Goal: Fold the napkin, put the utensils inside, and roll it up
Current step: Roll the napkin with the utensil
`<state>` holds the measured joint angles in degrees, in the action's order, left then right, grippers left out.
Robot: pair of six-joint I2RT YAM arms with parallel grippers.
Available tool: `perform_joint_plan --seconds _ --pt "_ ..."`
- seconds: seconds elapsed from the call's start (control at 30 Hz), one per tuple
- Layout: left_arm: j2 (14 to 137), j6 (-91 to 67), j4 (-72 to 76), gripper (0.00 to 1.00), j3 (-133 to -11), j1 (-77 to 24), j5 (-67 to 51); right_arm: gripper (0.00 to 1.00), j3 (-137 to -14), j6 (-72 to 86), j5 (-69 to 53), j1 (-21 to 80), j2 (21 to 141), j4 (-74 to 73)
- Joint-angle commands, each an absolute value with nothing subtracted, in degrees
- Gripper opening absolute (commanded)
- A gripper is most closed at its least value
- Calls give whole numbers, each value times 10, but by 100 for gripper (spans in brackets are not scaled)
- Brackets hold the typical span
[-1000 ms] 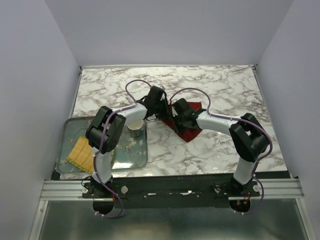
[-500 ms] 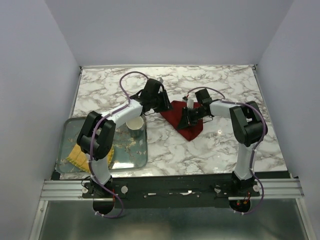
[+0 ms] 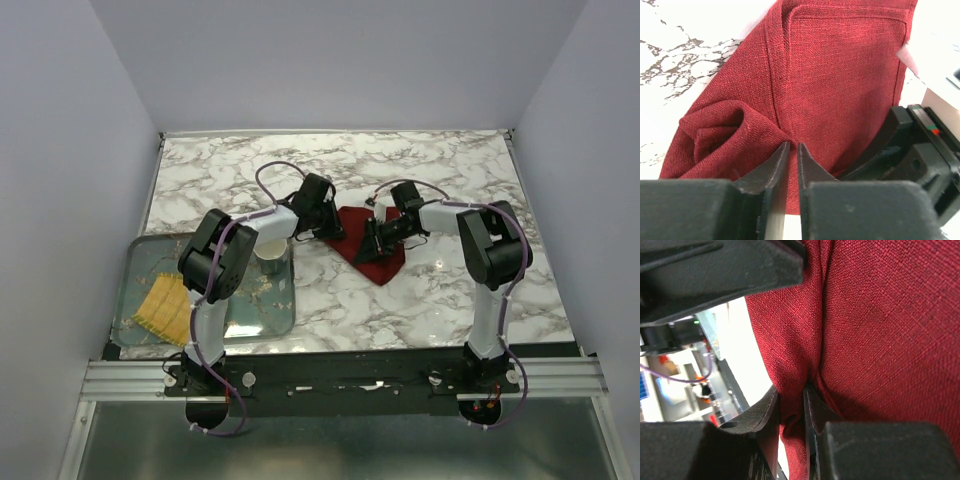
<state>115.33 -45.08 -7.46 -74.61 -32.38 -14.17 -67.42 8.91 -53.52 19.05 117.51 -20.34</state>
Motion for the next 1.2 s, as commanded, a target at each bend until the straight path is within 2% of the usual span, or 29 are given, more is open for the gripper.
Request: perform_joint_plan --seconds 0.0,0.13,0.4,0.6,0.8,1.17 --pt "1164 -449 -62 17 -701 -327 -125 30 -649 62 -383 196 1144 -260" --pt "1166 -461 -41 13 -672 -327 -125 39 -657 76 -320 203 1089 -287" --pt "1168 -468 -33 11 -659 -328 -128 58 -689 91 -75 296 991 -340" --pt "1172 -469 -33 10 -661 -328 -132 60 -696 82 90 396 975 -339" --pt "1177 -472 -29 9 -661 -327 -135 64 -707 53 218 464 1014 -325" --pt "1177 -471 -33 8 -667 -326 -139 64 -712 23 255 493 1085 -287"
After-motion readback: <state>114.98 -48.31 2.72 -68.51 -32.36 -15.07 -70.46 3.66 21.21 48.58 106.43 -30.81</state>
